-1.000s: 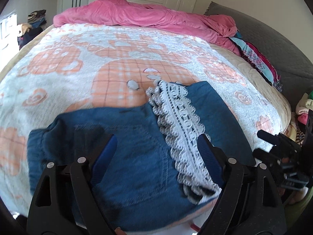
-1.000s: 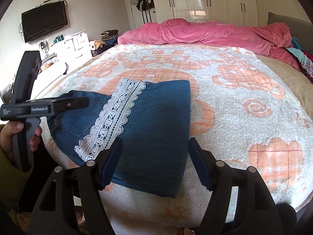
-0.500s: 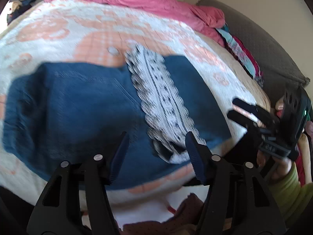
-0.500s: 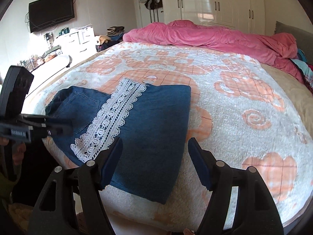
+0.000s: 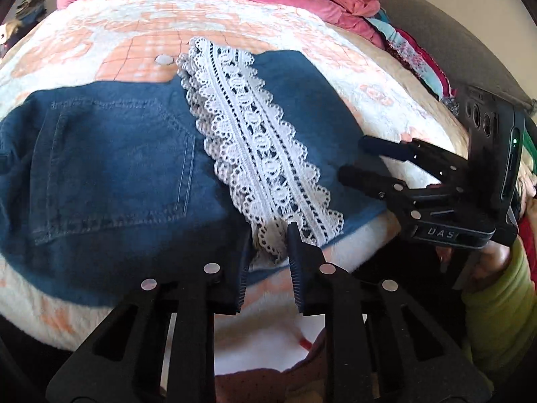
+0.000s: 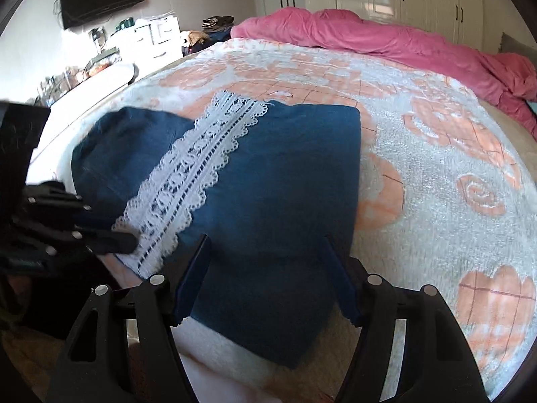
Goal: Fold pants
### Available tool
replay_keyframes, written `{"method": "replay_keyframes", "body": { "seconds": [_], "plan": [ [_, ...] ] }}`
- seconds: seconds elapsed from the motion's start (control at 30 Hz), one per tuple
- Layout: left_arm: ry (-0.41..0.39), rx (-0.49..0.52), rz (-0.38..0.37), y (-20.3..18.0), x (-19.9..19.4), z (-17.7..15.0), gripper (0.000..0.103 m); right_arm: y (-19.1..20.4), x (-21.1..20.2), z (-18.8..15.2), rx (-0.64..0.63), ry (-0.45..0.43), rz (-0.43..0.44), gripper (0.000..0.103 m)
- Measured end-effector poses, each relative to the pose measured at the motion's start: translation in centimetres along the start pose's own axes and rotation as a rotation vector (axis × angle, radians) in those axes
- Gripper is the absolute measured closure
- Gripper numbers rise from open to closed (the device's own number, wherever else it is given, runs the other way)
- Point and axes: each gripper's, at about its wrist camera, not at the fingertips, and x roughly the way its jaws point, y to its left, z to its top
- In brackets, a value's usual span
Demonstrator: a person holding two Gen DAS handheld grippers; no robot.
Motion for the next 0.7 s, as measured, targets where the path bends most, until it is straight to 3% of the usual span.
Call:
{"method": "replay_keyframes", "body": {
  "seconds": [0.17, 0.47, 0.7],
  "plan": [
    [0.003, -0.023, 0.010, 0.4, 0.2, 0.1, 0.082, 0.5, 0.7, -0.4, -0.028, 0.007, -0.038, 0.036],
    [-0.039, -0.032, 0.036, 0.8, -1.9, 0.1, 0.064, -0.3, 0.1, -0.6, 0.030, -0.022, -0.007, 0.035],
    [-0.101, -0.049, 0.084, 2.1, -4.3, 0.4, 0.052, -1.4, -1.2, -0.4, 0.165, -0.067, 0.049, 0.029]
  ]
}}
